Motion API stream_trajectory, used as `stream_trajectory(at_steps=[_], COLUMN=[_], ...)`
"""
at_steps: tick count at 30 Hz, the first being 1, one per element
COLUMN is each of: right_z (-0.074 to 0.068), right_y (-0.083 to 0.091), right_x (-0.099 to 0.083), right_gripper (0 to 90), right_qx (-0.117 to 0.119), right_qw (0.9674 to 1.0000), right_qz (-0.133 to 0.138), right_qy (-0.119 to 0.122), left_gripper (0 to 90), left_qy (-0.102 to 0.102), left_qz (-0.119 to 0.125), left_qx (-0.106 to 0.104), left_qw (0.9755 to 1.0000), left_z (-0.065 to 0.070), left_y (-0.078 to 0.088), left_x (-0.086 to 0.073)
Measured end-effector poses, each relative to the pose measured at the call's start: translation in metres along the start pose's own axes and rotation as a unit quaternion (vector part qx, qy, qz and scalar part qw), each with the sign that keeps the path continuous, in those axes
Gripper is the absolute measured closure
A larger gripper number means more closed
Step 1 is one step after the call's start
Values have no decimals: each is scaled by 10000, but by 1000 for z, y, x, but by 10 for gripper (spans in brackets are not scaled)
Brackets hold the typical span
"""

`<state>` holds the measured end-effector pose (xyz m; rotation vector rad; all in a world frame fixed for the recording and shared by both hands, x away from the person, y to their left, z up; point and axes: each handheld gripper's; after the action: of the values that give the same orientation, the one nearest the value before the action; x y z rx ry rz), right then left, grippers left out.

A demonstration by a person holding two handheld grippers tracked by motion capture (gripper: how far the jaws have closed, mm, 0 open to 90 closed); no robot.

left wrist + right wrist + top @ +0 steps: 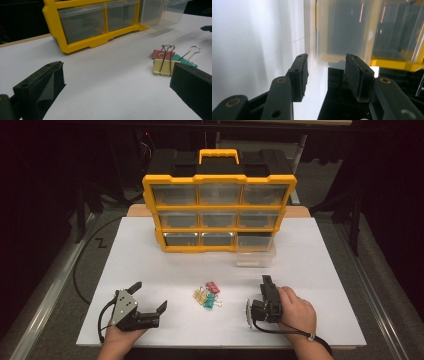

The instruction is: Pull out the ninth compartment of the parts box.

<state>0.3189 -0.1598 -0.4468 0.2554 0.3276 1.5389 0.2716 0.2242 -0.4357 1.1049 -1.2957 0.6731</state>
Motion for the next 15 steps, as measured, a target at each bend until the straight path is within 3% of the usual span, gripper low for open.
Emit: stream_trajectory(at_steps=[3,10,15], right_z=[-6,-6,-7], right_y=[1,0,-1], right_x=[-5,-9,-13], right_gripper=[549,545,476], right_qx=[99,168,359], right_qw=[9999,9998,9993], right_qz=[40,89,19], right_qy=[-100,-76,-141], left_gripper=[3,3,3], left_qy=[-9,-9,13], left_qz=[-15,-59,-51], left_qx=[-13,31,72], left_qw=[10000,10000,10000], left_z=[0,1,1], left_y=[-1,-2,-1], left_x=[0,-1,-1])
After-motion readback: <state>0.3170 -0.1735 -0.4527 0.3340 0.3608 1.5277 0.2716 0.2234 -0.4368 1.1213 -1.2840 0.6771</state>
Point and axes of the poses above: each handheld gripper's, and its own axes: y roughly backward along the jaws, x roughly out of its top, z roughly to its right, and after that the axes turned 7 degrees about x, right-handed
